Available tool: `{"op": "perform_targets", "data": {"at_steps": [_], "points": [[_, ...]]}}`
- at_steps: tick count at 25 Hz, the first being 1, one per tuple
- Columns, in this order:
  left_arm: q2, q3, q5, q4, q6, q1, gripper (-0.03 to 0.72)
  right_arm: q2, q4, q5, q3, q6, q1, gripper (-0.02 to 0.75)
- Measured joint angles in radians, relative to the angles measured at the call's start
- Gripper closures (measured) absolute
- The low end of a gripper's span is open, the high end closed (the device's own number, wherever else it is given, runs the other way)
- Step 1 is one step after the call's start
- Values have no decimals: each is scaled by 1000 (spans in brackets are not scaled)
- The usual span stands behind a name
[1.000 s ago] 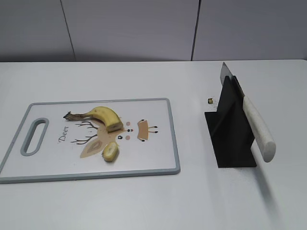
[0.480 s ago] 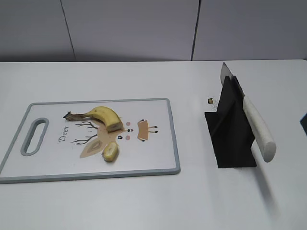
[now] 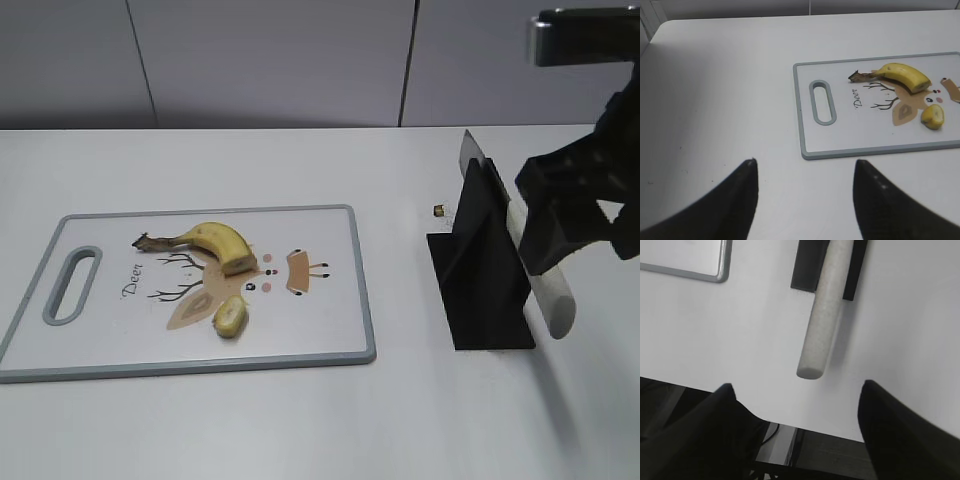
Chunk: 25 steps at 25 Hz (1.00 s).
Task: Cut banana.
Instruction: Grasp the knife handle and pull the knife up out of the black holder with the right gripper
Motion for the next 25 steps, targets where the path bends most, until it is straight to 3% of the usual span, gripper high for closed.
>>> {"op": "perform_targets", "data": {"at_steps": [9, 18, 25], "points": [[0, 0, 0, 0, 0, 0, 102, 148, 17, -55, -1, -26, -93, 168], [0, 0, 0, 0, 0, 0, 102, 266, 22, -73, -1, -48, -97, 171], [0, 0, 0, -1, 0, 0, 102, 324, 22, -84, -2, -53, -97, 292]]}}
